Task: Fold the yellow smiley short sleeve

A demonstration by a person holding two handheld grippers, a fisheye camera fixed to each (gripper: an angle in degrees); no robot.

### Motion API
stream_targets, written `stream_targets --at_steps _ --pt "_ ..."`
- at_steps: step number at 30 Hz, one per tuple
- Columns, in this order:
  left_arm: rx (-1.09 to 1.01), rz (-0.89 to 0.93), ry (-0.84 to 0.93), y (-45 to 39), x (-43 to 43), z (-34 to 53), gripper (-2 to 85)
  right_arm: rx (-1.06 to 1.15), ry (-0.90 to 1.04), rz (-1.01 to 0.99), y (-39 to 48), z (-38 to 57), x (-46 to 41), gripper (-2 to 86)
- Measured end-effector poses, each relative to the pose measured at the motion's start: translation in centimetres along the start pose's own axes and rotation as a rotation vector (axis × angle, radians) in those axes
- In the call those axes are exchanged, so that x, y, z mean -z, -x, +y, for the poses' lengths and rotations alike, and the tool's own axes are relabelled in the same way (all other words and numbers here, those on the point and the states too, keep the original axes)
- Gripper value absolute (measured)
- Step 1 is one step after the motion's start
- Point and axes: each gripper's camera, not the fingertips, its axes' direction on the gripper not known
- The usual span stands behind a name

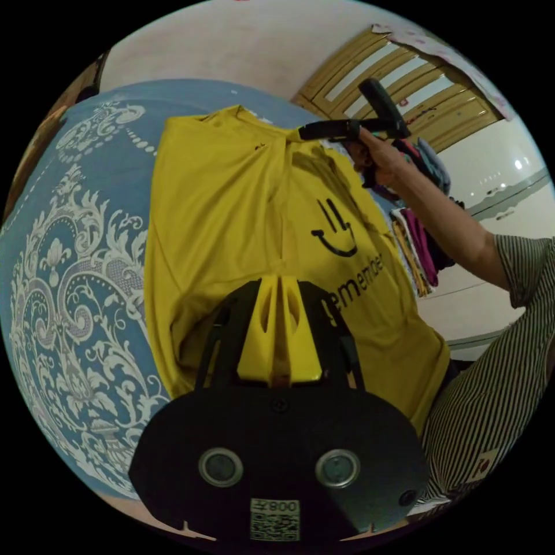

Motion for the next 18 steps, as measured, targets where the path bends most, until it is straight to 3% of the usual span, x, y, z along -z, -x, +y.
stream_targets --at_steps 6,11,18 --pt "-0.012 -0.007 -0.130 1.4 2.1 -1.8 1.2 -0.036 -0.112 0.115 3.0 3.6 3.9 0.8" --pt "0.073 -0.061 -0.212 4.8 2.9 -4.3 3.3 -0.148 -0.190 -0.007 2.2 7.3 6.8 1.1" --pt "0.173 -0.145 -0.233 10.4 2.6 -12.2 7.1 -0.076 -0.091 -0.064 6.9 10.4 5.9 1.8"
